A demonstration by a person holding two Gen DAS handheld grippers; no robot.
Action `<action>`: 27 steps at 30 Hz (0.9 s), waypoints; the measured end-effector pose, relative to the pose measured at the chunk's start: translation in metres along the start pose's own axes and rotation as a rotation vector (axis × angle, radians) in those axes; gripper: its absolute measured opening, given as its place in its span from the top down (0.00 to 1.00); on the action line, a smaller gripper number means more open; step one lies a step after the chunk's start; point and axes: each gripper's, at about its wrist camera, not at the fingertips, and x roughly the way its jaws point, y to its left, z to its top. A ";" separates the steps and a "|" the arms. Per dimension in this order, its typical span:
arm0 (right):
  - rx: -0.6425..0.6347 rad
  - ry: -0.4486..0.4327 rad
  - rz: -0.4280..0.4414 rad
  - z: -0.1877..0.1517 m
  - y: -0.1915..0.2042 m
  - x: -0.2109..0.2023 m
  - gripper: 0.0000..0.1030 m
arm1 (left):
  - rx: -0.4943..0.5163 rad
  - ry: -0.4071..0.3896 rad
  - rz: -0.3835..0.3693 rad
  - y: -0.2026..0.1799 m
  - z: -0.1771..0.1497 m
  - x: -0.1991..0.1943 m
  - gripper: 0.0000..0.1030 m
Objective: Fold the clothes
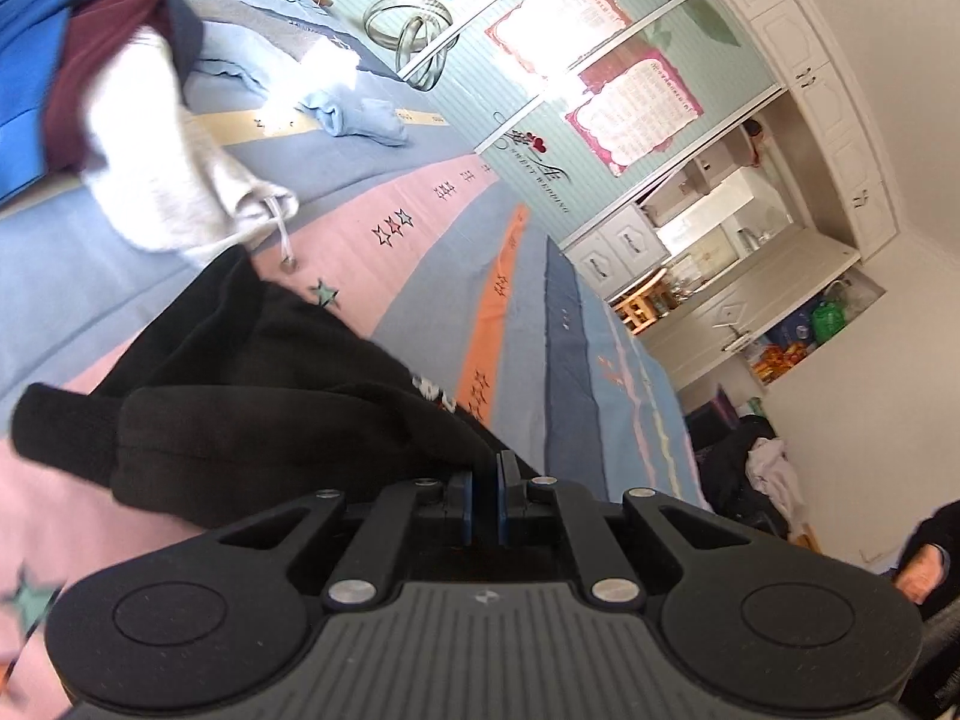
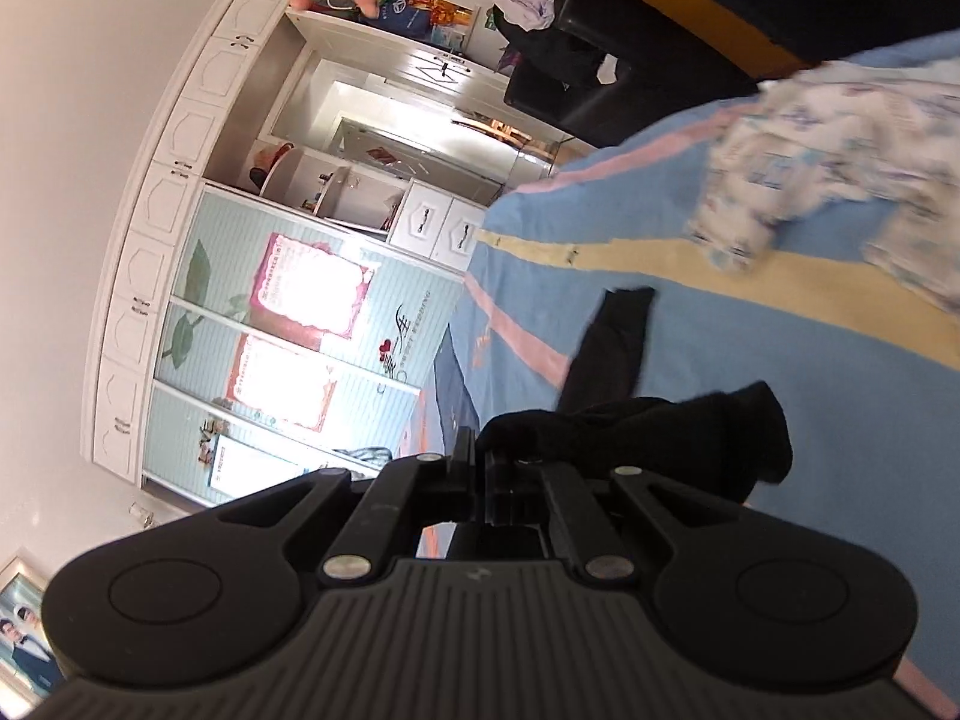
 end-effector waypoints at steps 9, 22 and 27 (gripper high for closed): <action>0.048 0.017 -0.052 0.016 -0.018 0.126 0.96 | 0.024 0.006 0.072 -0.007 0.024 0.078 0.93; 0.039 0.084 -0.216 0.044 -0.032 0.244 0.92 | 0.072 0.126 0.190 -0.009 0.050 0.186 0.88; -0.028 0.159 -0.253 0.062 -0.041 0.297 0.69 | 0.039 0.142 0.242 0.003 0.058 0.213 0.85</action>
